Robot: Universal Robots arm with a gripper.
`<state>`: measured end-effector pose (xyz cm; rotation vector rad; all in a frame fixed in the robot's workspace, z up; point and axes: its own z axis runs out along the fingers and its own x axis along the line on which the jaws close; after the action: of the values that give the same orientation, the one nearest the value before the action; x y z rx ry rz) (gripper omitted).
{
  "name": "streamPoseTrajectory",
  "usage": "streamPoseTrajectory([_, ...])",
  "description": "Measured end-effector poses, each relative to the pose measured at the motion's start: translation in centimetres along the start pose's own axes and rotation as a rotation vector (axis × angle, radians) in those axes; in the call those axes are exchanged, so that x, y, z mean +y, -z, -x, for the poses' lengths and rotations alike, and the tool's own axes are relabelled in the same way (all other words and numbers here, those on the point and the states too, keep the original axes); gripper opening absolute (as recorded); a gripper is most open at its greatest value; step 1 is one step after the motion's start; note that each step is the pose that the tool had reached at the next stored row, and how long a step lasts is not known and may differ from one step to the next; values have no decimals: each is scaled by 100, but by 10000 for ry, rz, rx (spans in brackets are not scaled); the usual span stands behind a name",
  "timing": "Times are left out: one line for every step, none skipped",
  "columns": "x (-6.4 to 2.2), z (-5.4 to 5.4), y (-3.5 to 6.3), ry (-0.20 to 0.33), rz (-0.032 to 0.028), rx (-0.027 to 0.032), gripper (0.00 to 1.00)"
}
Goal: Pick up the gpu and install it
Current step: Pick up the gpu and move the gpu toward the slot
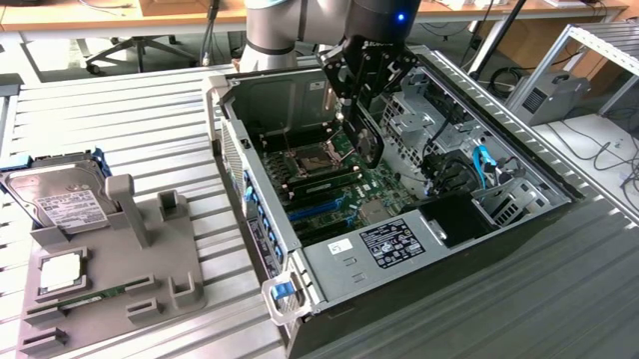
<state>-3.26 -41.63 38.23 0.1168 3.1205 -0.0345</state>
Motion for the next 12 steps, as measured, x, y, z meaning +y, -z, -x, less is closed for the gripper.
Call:
streamPoseTrajectory([0,0,-1,0,0,2,27])
streamPoseTrajectory([0,0,-2,0,-1,3,27])
streamPoseTrajectory([0,0,-4,-1,-1,5,27])
streamPoseTrajectory([0,0,-7,0,-1,9,27])
streamPoseTrajectory([0,0,-8,0,-1,10,27])
streamPoseTrajectory([0,0,-12,0,-1,16,27])
streamPoseTrajectory([0,0,-15,0,-2,20,27])
streamPoseTrajectory([0,0,-17,0,-2,21,27])
streamPoseTrajectory([0,-1,-18,0,-2,23,27])
streamPoseTrajectory([0,0,-20,0,-3,26,27])
streamPoseTrajectory([0,-1,-22,0,-2,29,27])
streamPoseTrajectory([0,-1,-24,0,-3,30,27])
